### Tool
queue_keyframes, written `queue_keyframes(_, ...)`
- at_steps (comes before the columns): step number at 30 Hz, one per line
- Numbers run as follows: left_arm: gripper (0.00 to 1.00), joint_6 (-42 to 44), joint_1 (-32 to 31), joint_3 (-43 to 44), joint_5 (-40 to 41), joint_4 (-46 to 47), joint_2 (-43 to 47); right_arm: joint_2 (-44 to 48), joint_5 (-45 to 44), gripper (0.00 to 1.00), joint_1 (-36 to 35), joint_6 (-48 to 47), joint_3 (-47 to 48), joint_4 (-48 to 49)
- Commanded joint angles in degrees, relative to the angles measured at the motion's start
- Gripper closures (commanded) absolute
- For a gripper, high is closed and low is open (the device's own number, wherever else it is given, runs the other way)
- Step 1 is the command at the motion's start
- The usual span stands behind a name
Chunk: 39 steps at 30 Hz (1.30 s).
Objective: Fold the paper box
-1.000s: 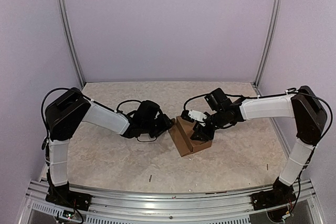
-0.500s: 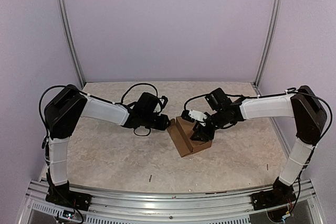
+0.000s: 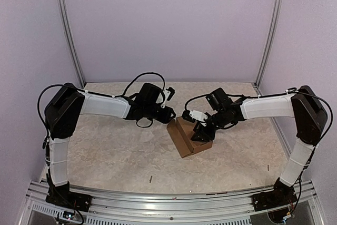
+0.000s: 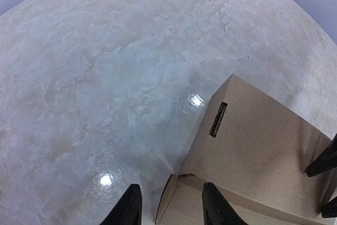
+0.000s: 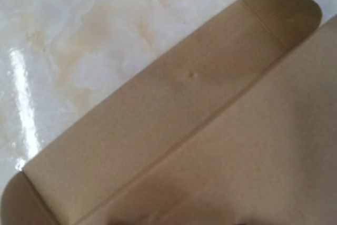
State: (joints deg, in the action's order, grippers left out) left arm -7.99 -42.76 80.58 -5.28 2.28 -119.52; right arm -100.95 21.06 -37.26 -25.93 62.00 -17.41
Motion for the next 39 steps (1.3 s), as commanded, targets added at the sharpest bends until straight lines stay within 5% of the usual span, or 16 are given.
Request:
queue_keyframes(1, 0.59, 2.69, 0.63, -0.67, 1.97, -4.05, -0.13, -2.40, 0.47, 0.49, 0.43, 0.62, -0.64, -5.84)
queue_keyframes(17, 0.78, 11.24, 1.45, 3.58, -7.02, -8.37, -5.87, -2.94, 1.00, 0.49, 0.43, 0.45, -0.39, -5.77)
queue_keyframes(26, 0.99, 12.83, 1.44, 4.29, -9.20, -6.62, -5.01, -3.07, 1.61, 0.49, 0.52, 0.53, -0.38, -5.99)
queue_keyframes(39, 1.00, 17.22, 0.43, 5.71, -7.17, -12.02, -0.77, -2.46, 4.04, 0.48, 2.08, 0.79, 0.43, -7.06)
